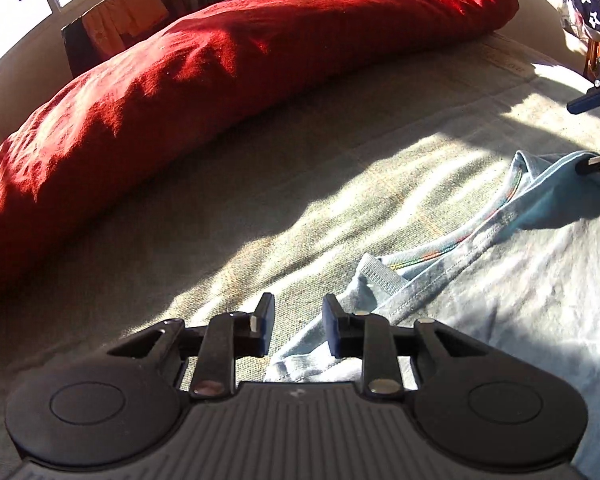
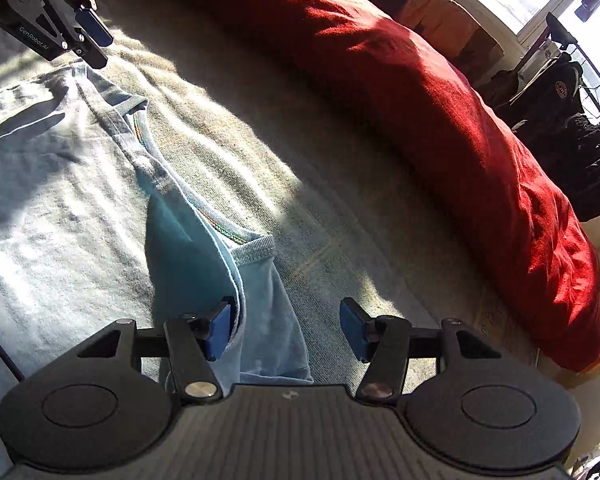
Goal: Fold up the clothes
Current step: 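Open both grippers and release the hem onto the shirt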
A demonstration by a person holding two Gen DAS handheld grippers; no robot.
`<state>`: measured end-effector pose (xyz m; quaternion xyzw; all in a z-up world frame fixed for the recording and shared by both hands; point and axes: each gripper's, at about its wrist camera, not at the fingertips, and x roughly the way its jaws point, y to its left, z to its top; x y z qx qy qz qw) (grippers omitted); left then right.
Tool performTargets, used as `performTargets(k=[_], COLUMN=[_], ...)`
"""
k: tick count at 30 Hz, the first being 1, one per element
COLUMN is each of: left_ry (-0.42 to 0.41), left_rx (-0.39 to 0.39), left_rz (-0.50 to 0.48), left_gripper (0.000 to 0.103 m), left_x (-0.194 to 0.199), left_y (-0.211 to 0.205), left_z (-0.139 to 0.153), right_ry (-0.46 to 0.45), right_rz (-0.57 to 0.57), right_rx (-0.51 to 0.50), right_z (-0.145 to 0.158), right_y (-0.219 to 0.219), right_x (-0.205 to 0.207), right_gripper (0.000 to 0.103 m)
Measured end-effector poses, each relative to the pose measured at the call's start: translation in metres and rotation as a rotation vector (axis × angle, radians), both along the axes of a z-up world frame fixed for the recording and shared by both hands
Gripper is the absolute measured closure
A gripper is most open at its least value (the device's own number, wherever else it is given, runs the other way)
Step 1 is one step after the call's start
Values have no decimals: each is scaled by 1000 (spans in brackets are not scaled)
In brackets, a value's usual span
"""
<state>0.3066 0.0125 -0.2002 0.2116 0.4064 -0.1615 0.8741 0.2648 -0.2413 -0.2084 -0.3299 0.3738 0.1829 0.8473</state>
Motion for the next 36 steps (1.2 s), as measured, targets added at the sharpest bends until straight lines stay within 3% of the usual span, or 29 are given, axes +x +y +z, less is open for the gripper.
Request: performTargets(k=[7, 10, 12, 14, 16, 18, 19, 21, 23, 30, 31, 36], left_ry=[13, 18, 18, 19, 20, 26, 31, 45, 62, 113, 113, 115], left_rx=[32, 47, 46, 37, 28, 8, -6, -29, -46, -102, -108, -26], left_rz=[-95, -124, -119, -102, -86, -58, -40, -16, -36, -125, -136, -88], left_gripper=[75, 74, 74, 74, 74, 74, 75, 76, 79, 78, 74, 72], left_x=[-35, -47, -50, -50, -51, -53, -54, -59, -65, -84, -88, -92], left_y=[-11, -16, -15, -12, -9, -4, -1, 3, 1, -21, -22, -12], left_z=[1, -1, -1, 1, 3, 5, 6, 7, 6, -5, -7, -27], right_ry=[-45, 33, 67, 28, 18, 54, 84, 137, 174, 251, 262, 247], right_rz=[-42, -105, -145, -186, -208, -228, -239, -247, -240, -137, -125, -111], right_rx=[19, 80, 144, 103, 124, 191, 213, 220, 221, 309, 314, 309], right_z=[17, 15, 15, 17, 23, 27, 26, 19, 11, -7, -10, -30], right_y=[-10, -25, -37, -41, -49, -58, -61, -61, -57, -17, -11, 10], right_x=[-12, 3, 14, 20, 20, 17, 14, 7, -2, -30, -31, -22], right_gripper=[35, 34, 34, 34, 34, 35, 36, 54, 64, 65, 65, 64])
